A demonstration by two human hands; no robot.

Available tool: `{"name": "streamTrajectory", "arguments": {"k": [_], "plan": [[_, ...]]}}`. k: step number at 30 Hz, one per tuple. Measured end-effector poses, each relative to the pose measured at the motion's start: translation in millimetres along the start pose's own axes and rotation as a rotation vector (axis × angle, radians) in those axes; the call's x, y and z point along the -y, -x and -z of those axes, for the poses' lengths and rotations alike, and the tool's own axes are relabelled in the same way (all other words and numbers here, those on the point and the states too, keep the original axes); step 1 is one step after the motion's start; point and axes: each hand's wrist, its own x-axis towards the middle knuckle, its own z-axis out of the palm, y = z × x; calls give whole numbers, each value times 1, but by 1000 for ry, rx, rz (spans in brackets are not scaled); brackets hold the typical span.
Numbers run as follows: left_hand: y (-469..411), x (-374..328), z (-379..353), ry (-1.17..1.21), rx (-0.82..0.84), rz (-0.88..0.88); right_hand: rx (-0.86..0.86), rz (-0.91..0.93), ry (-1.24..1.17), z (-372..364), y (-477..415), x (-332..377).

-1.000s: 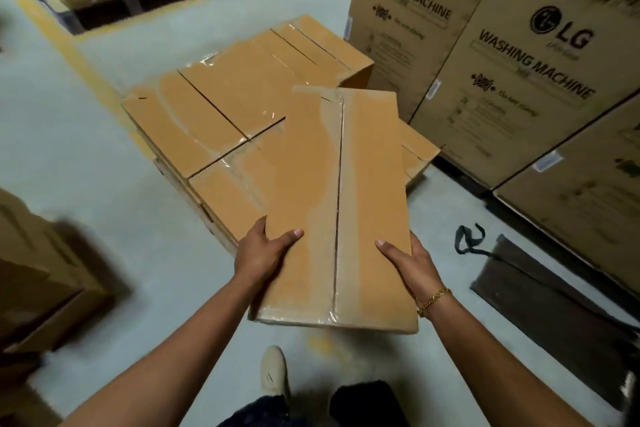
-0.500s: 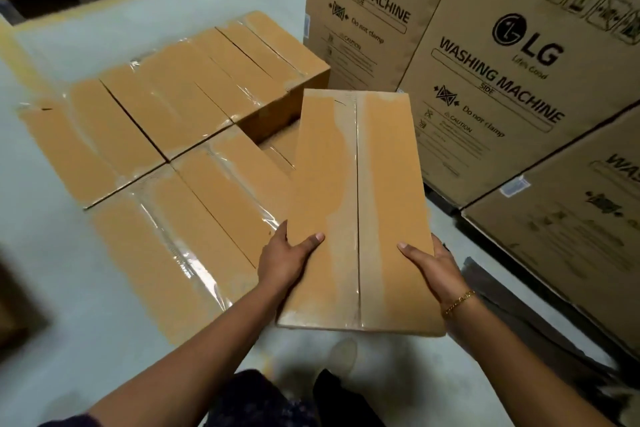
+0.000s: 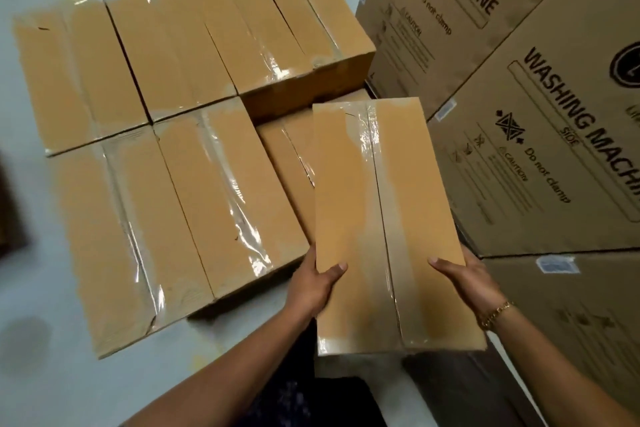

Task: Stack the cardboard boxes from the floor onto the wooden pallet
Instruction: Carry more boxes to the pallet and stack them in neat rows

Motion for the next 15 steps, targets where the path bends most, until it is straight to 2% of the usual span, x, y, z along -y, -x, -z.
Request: {"name": "streamTrajectory", "arguments": {"k": [5, 15], "plan": [[-49, 13, -26, -1, -29, 63, 86, -3, 76, 11, -77, -6], [-101, 63, -79, 214, -202, 140, 261, 77, 165, 5, -189, -41]]}}
